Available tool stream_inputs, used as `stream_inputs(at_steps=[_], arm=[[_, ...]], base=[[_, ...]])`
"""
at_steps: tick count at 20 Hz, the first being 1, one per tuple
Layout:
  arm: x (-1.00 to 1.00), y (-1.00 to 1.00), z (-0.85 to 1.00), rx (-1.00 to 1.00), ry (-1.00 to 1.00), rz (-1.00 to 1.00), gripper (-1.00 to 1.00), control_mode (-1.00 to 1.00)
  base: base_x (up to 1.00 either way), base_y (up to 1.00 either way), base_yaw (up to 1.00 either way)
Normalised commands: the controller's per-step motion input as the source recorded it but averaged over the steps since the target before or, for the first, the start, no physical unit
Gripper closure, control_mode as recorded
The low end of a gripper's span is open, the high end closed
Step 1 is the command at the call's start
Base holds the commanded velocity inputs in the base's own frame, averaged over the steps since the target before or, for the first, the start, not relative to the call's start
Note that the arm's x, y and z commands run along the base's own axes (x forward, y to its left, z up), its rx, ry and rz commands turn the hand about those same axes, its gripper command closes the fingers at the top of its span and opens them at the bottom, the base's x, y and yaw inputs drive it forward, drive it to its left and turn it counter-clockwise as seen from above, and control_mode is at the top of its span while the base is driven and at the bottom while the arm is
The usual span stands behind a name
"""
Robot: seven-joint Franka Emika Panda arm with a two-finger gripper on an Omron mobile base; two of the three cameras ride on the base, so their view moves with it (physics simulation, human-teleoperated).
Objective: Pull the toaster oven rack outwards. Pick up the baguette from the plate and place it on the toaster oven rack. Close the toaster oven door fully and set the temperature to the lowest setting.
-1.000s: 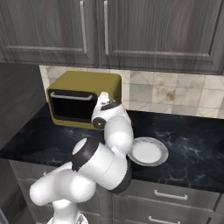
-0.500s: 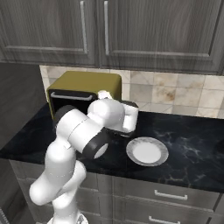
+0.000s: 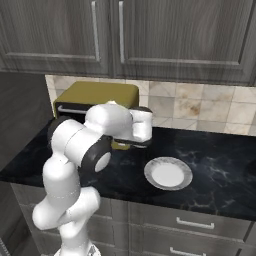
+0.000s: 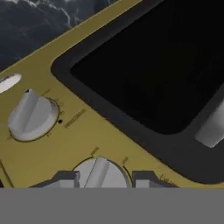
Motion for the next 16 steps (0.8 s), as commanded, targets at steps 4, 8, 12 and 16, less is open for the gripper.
stream_inputs(at_steps=[4,8,12,16], arm=[[0.27,0.01,0.0,-0.72,0.03,0.2,1.0,-1.0],[0.21,0.0,0.0,-0.66,0.0,0.2,1.0,-1.0],[0.2,-0.03,-0.01,-0.59,0.0,0.21,1.0,-1.0],[0.23,-0.19,-0.14,-0.5,0.0,0.22,1.0,-1.0]], base=[[0.0,0.0,0.0],[0.0,0.0,0.0],[0.0,0.0,0.0],[0.0,0.0,0.0]])
